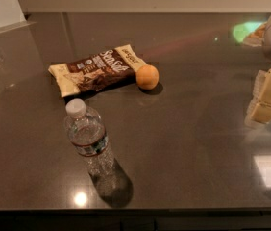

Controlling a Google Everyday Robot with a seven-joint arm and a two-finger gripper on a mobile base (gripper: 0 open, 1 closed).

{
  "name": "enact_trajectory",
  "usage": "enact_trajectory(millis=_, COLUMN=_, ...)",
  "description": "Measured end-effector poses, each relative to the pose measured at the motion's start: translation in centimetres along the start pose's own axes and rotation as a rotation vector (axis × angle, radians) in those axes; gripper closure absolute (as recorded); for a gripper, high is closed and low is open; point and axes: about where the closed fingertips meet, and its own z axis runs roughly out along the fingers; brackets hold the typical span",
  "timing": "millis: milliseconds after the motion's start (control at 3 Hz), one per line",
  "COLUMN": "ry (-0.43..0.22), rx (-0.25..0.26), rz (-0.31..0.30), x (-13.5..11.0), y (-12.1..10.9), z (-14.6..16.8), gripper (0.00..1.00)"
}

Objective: Move orange near water bottle

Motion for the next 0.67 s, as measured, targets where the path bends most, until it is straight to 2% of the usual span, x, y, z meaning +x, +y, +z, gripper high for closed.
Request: enact_trajectory(millis=667, ry=-0.016, rx=0.005, rz=-0.014, x=-0.64, y=-0.65, z=-0.02, gripper=0.00)
